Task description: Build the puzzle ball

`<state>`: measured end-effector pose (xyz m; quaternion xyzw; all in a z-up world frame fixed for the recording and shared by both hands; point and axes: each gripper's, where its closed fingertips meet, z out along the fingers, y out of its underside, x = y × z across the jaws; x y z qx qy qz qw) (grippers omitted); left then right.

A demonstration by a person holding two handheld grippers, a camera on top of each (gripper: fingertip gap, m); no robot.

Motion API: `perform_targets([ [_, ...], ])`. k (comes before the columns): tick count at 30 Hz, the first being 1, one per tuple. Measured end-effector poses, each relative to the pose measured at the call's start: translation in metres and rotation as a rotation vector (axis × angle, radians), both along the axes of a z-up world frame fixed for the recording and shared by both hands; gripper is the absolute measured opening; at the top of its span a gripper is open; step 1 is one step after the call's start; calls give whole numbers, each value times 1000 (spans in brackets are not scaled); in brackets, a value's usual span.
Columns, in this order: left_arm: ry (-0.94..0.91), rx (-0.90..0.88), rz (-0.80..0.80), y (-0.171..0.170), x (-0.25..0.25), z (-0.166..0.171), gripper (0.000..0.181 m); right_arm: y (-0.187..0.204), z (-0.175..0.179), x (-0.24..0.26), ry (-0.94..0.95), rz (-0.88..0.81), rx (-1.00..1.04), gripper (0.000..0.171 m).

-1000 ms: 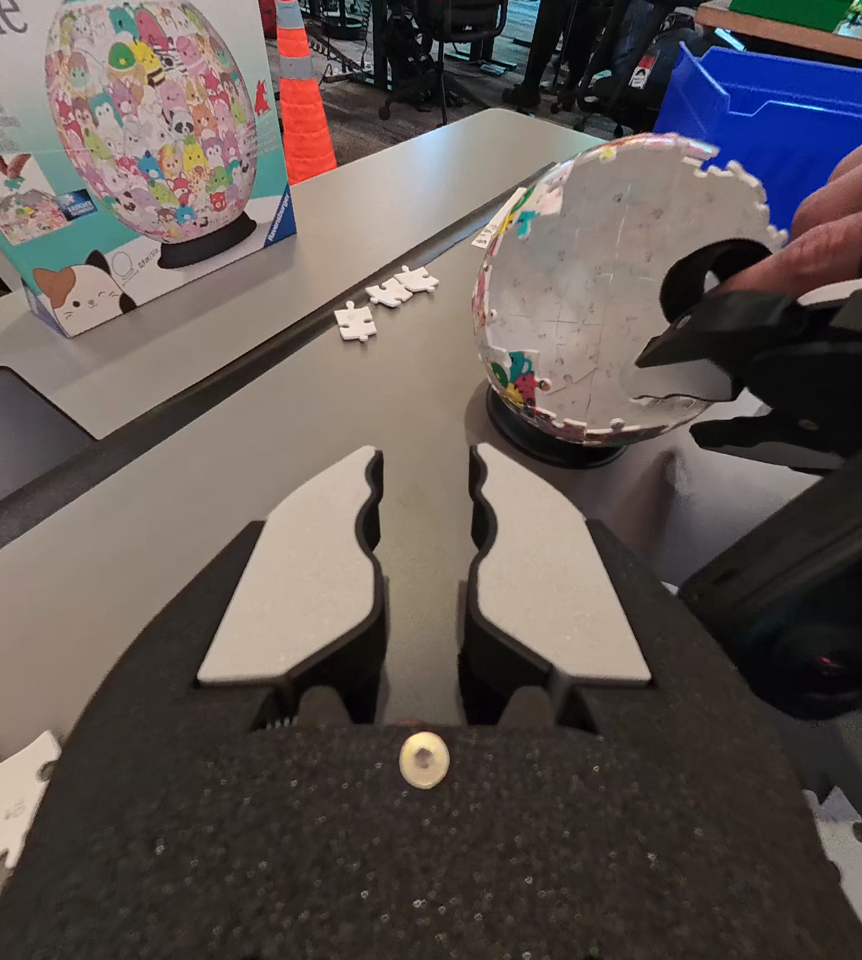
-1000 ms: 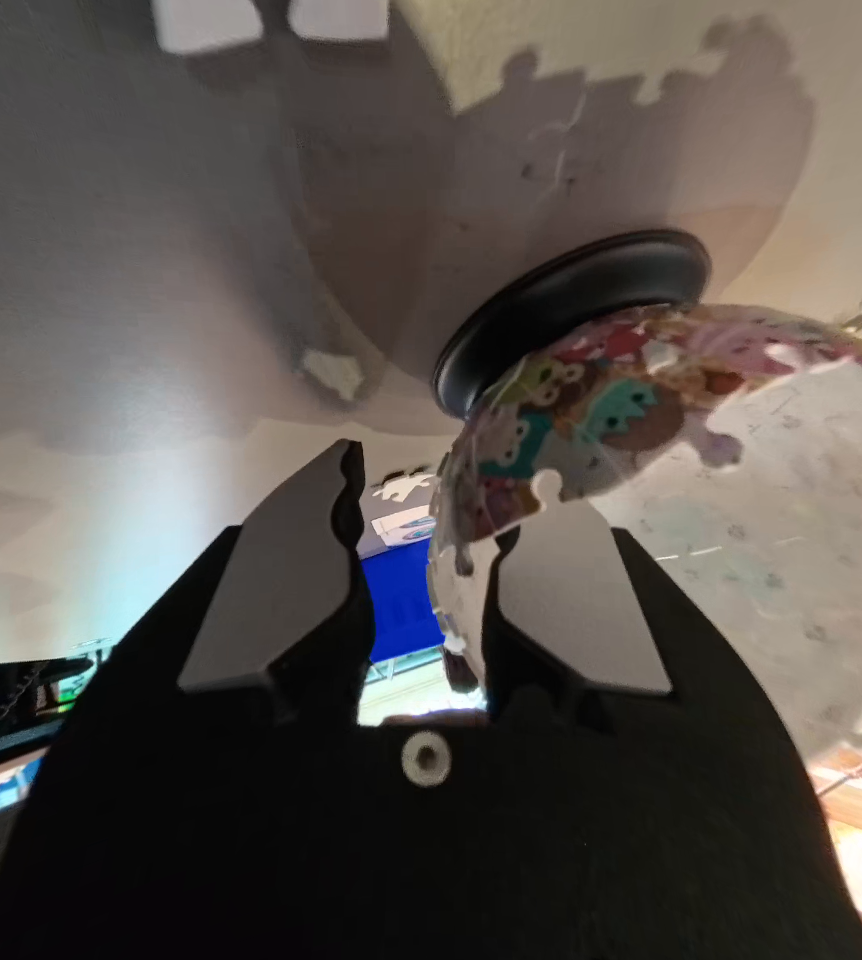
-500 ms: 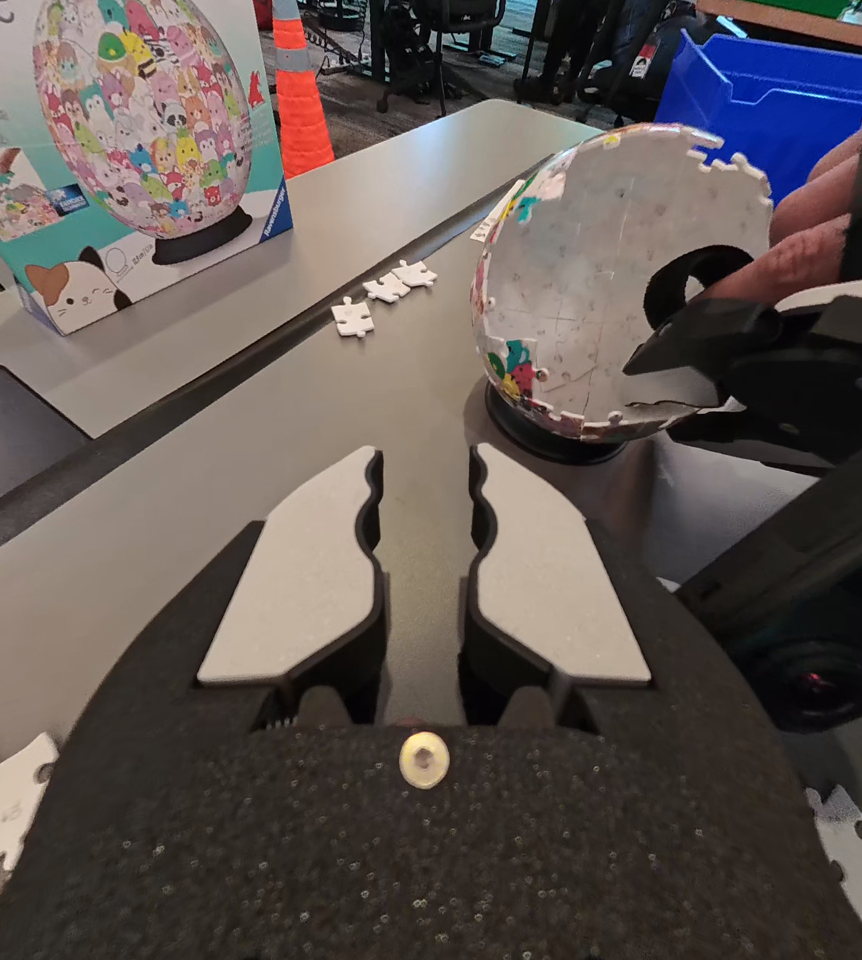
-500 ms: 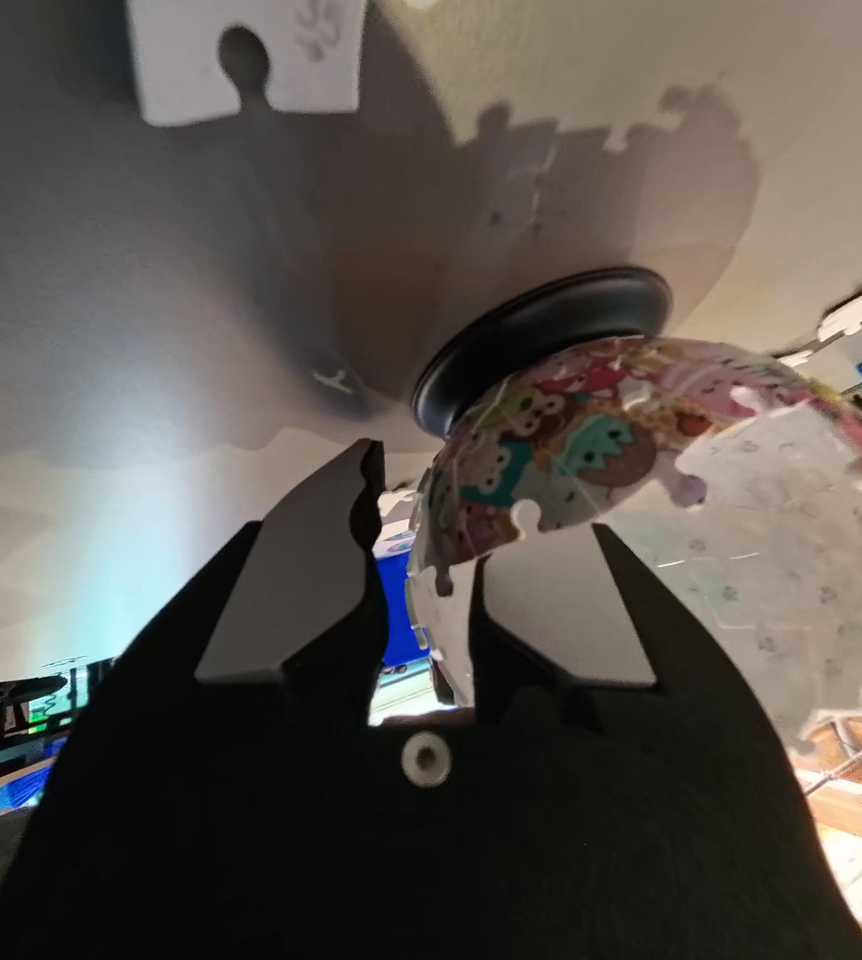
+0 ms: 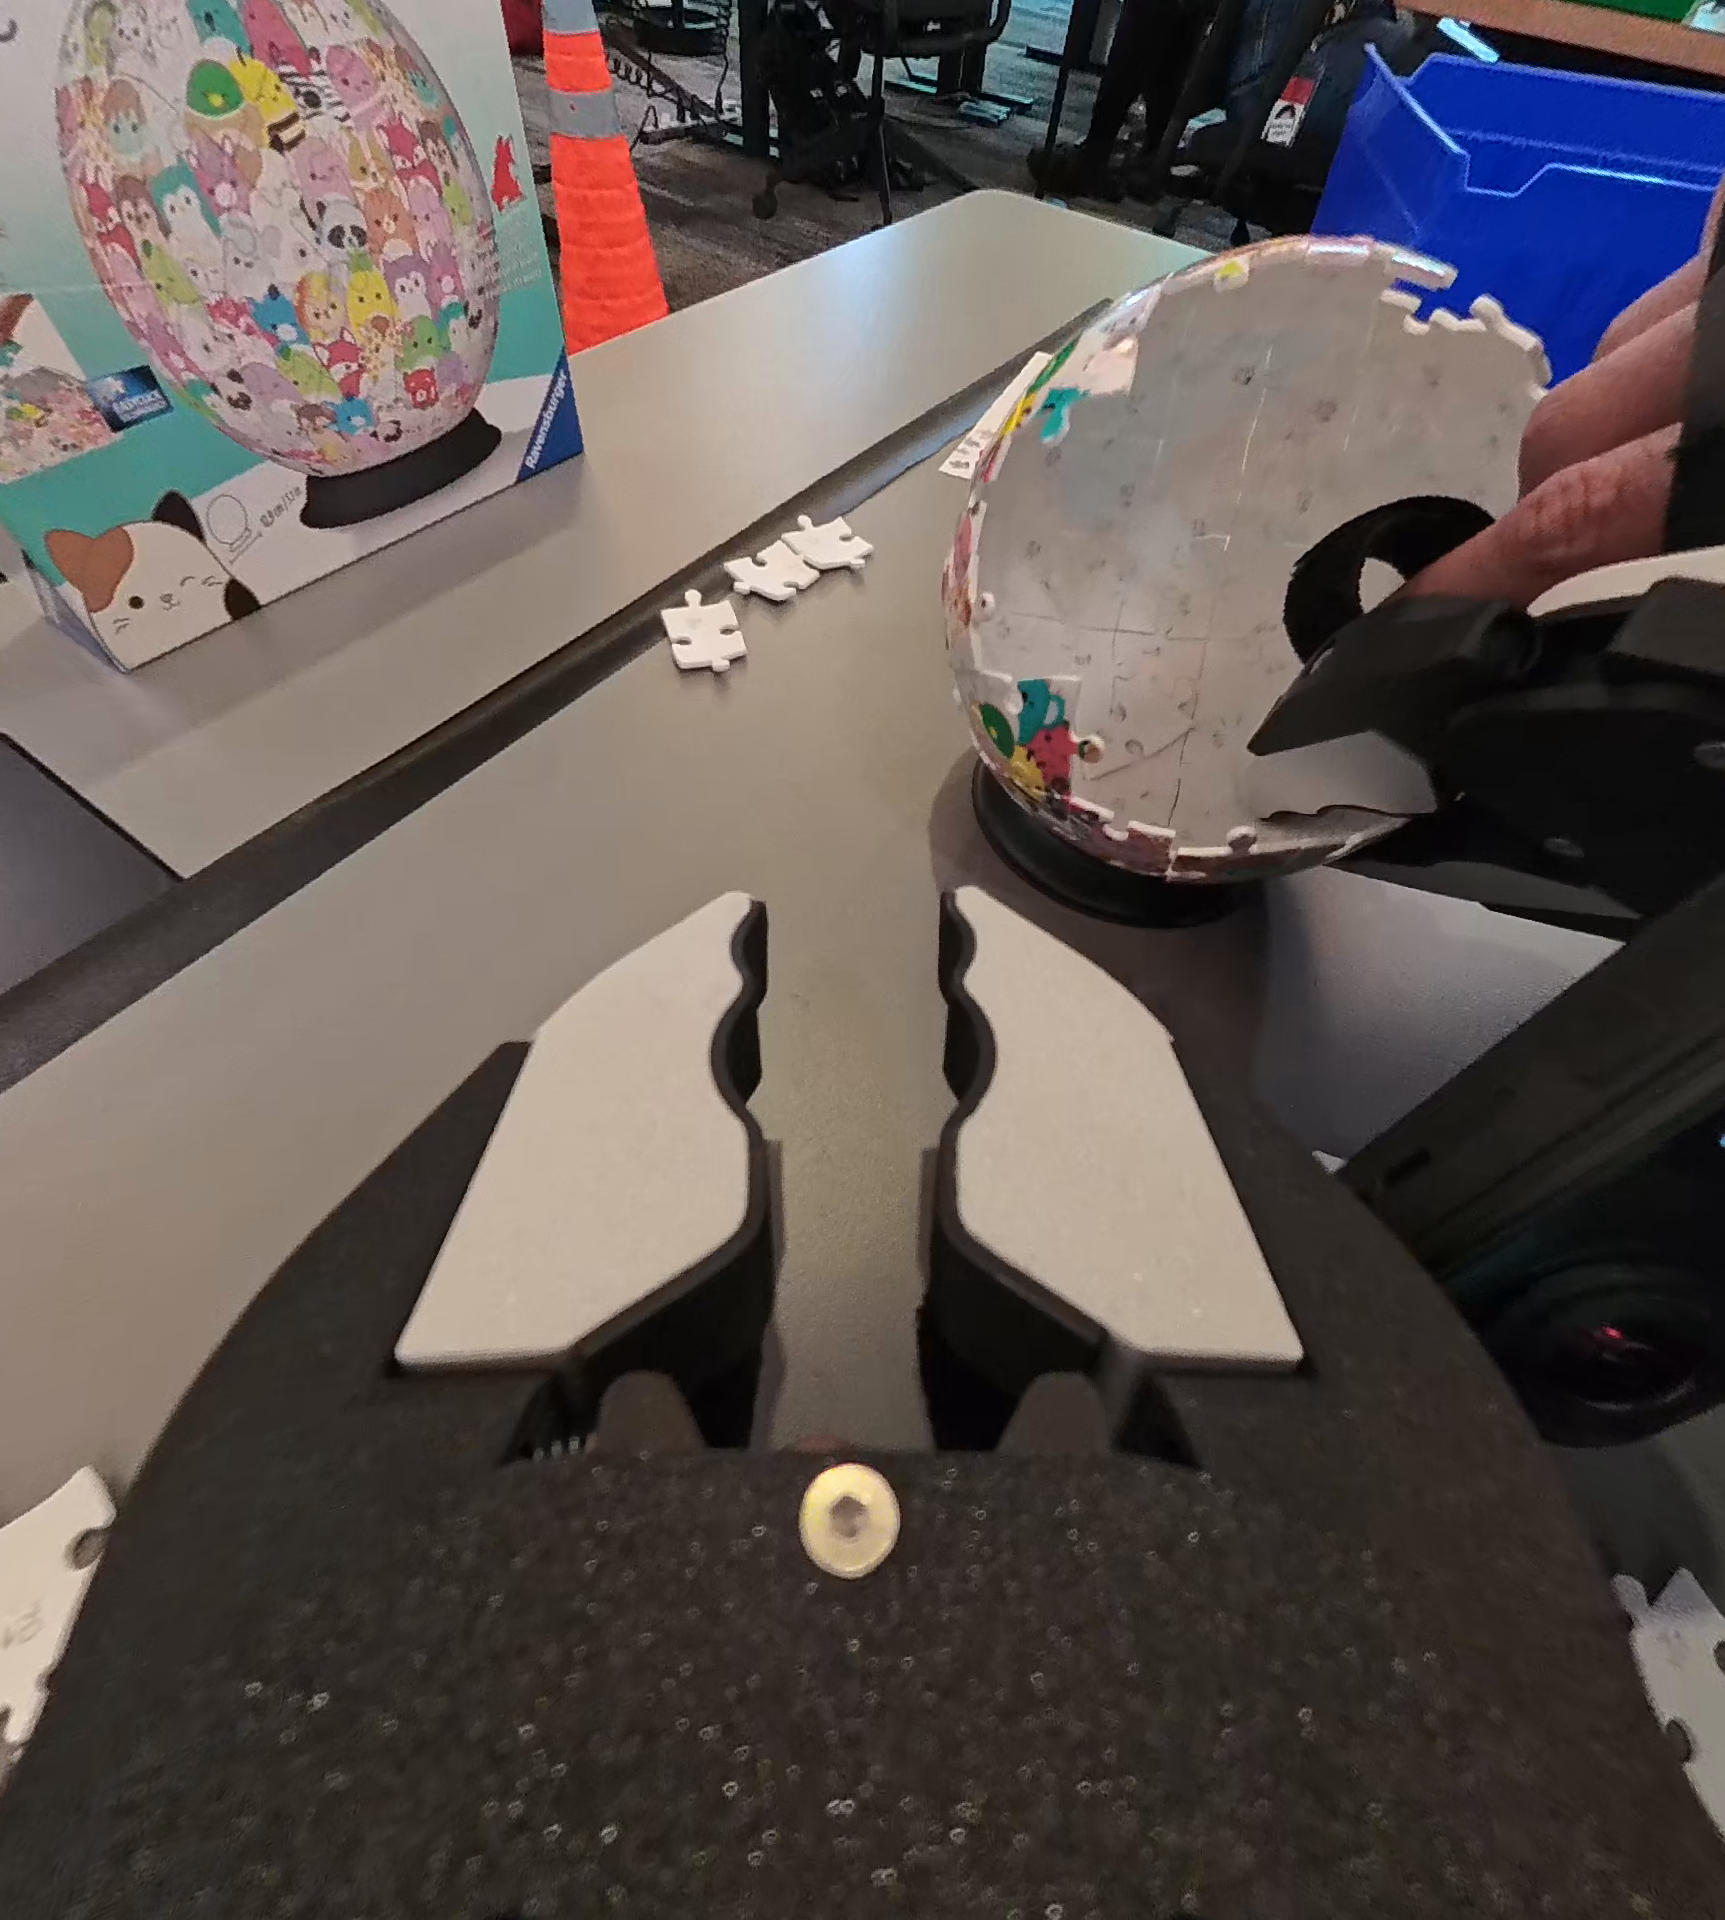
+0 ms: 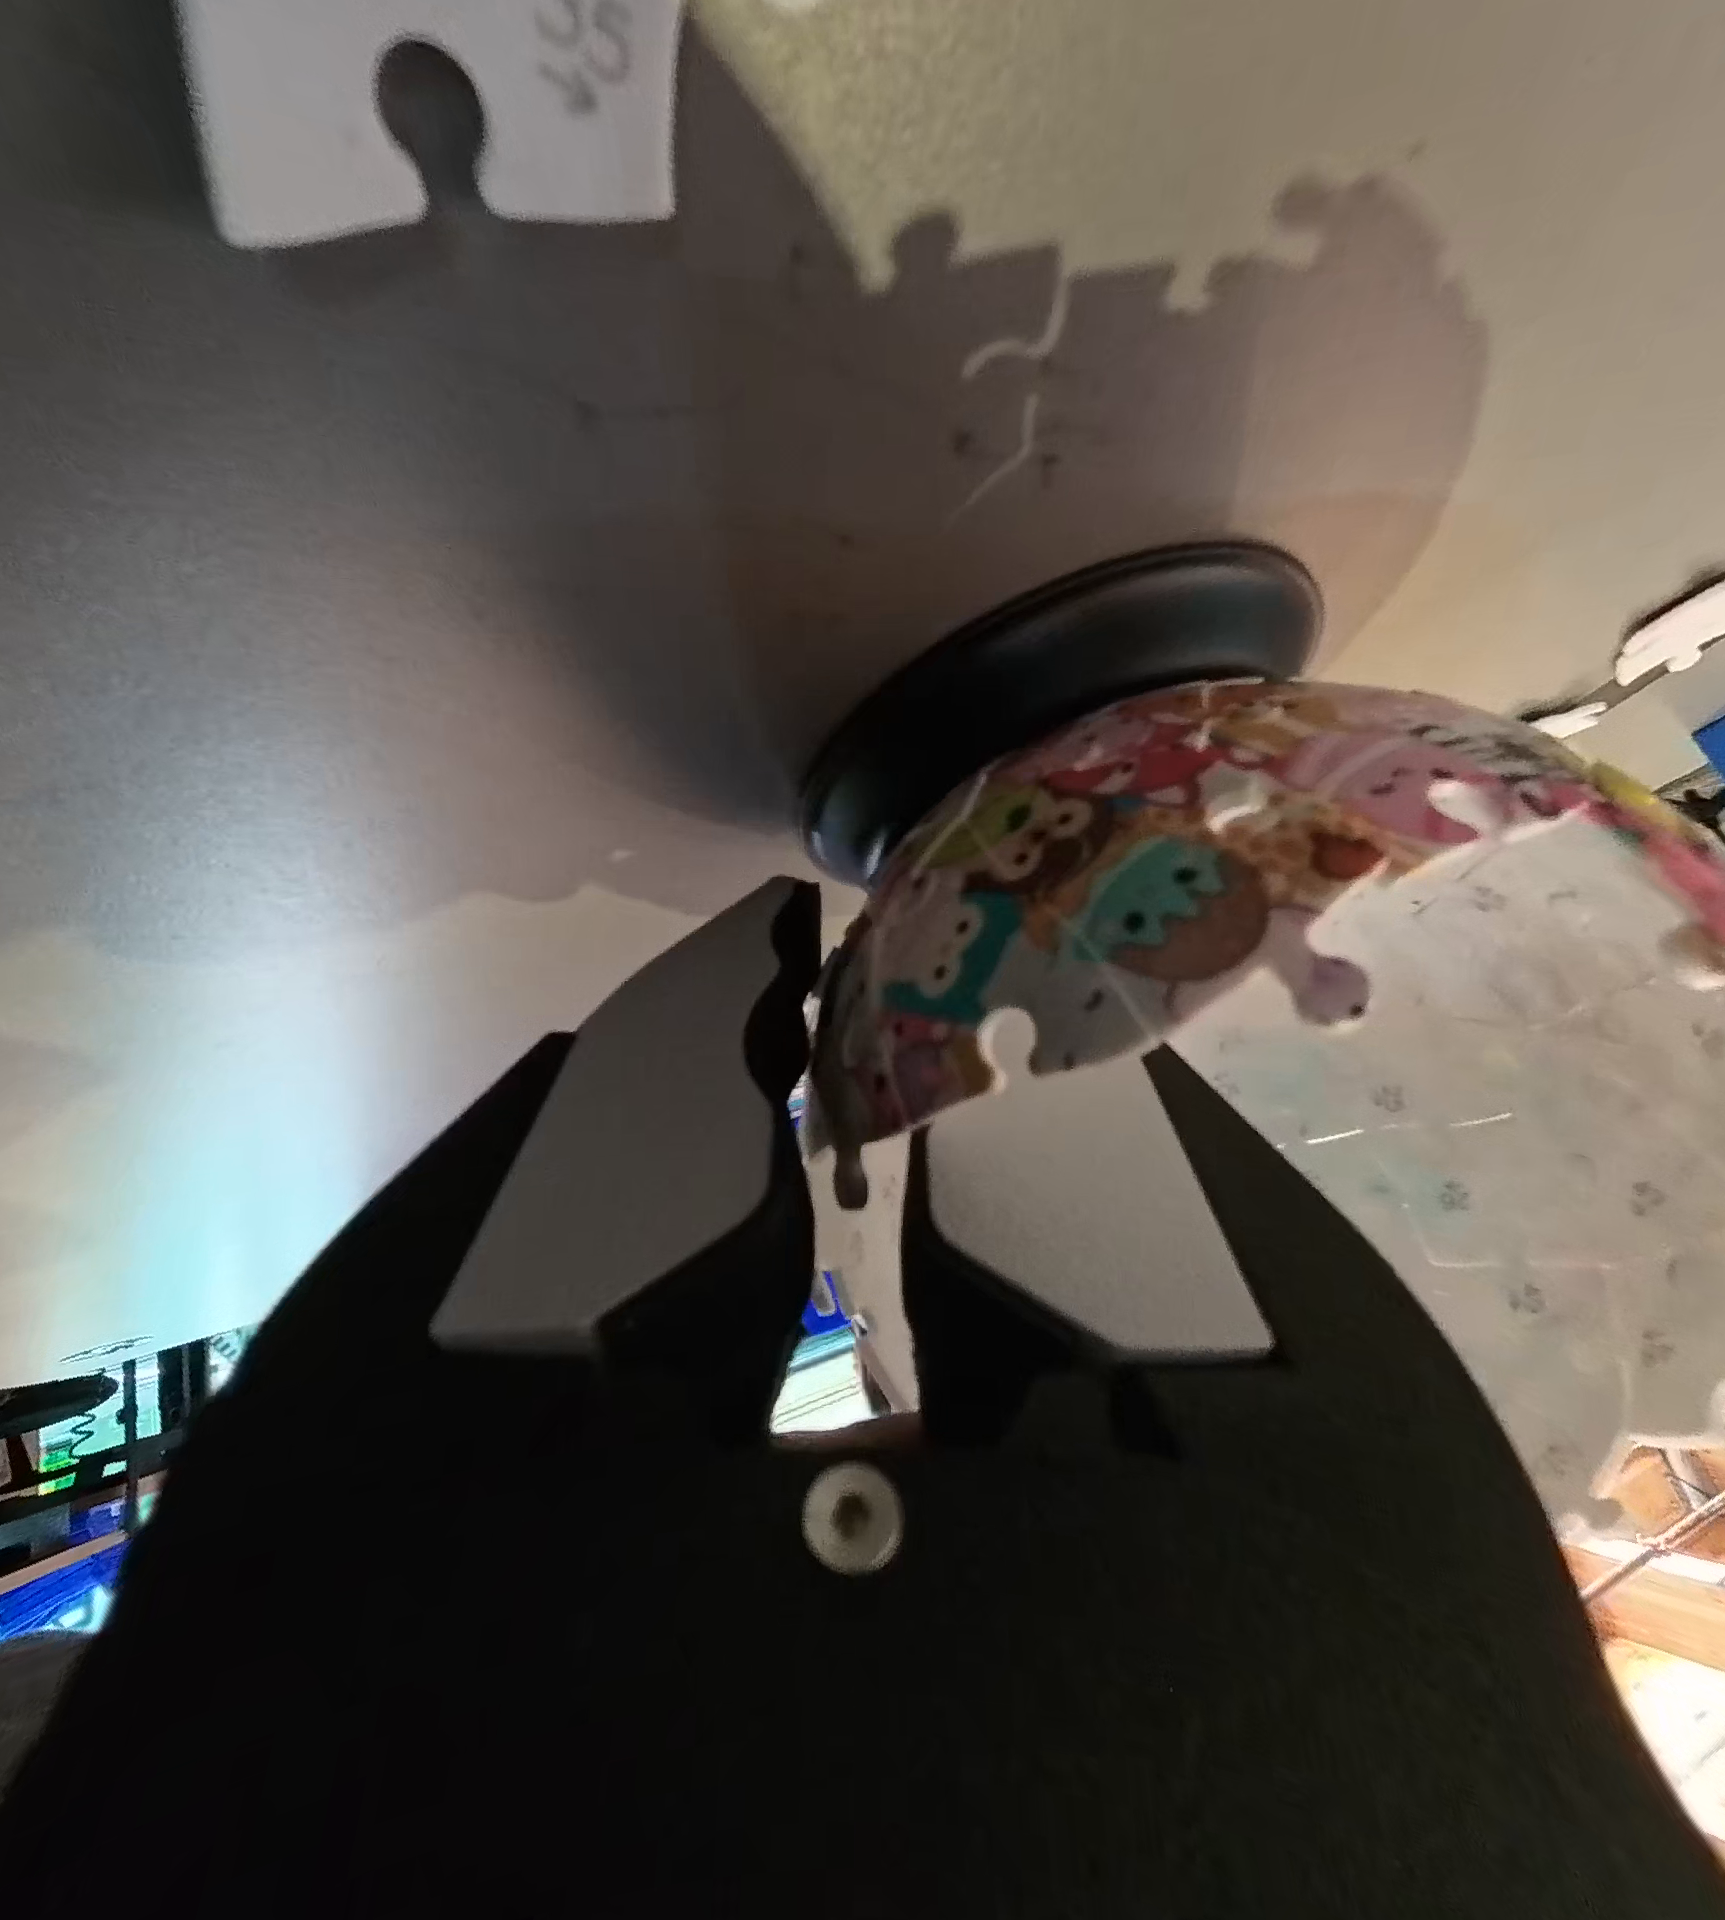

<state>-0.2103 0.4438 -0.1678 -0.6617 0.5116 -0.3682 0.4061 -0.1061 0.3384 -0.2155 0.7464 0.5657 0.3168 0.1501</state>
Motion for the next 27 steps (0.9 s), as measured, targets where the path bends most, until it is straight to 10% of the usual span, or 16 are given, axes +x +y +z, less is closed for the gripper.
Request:
perform_targets([
  [7, 0, 9, -1, 1, 1, 0, 31, -4, 23, -13, 82, -11, 111, 44],
  [19, -195, -151, -132, -37, 24, 50, 45, -71, 45, -27, 653, -201, 628, 47],
  [27, 116, -91, -173, -76, 54, 52, 43, -79, 26, -6, 815, -243, 814, 43],
])
